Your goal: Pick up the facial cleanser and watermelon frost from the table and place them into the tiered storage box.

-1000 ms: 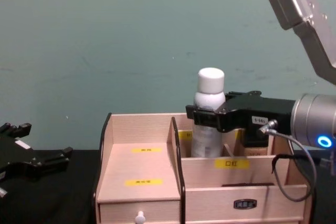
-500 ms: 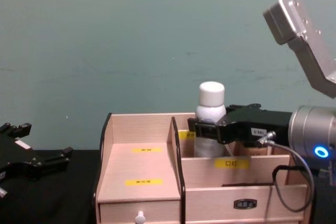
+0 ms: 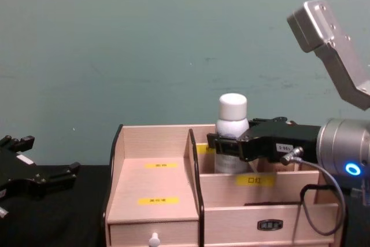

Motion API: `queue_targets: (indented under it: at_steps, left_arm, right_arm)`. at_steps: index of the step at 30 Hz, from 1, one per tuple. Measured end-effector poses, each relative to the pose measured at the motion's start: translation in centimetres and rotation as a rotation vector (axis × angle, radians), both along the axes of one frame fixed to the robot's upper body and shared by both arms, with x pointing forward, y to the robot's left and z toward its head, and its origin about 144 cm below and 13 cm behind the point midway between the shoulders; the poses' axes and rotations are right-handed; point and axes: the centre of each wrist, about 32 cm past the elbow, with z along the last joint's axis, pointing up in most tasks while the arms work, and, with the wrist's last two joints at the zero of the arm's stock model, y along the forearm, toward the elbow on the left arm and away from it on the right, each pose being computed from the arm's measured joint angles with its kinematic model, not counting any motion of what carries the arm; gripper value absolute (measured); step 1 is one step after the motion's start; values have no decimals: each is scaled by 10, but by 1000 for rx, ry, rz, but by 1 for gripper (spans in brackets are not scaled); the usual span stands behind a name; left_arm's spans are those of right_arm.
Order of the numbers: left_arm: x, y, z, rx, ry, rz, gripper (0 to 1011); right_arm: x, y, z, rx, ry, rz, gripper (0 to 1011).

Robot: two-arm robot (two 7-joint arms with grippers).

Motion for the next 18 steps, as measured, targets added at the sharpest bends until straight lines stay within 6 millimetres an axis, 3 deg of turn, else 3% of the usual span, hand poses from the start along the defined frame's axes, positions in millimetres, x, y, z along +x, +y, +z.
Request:
queue_targets:
  at_steps: [4,14,18]
  left_arm:
    - [0,0,0,0,0,0,1001]
    - [0,0,0,0,0,0,1001]
    - [0,0,0,0,0,0,1001]
  right_arm:
    - [0,0,0,1,-2,0,673]
    - [-1,-1,0,9,-6,1,971]
    - [-3,-4,5,13,-24,3,1002]
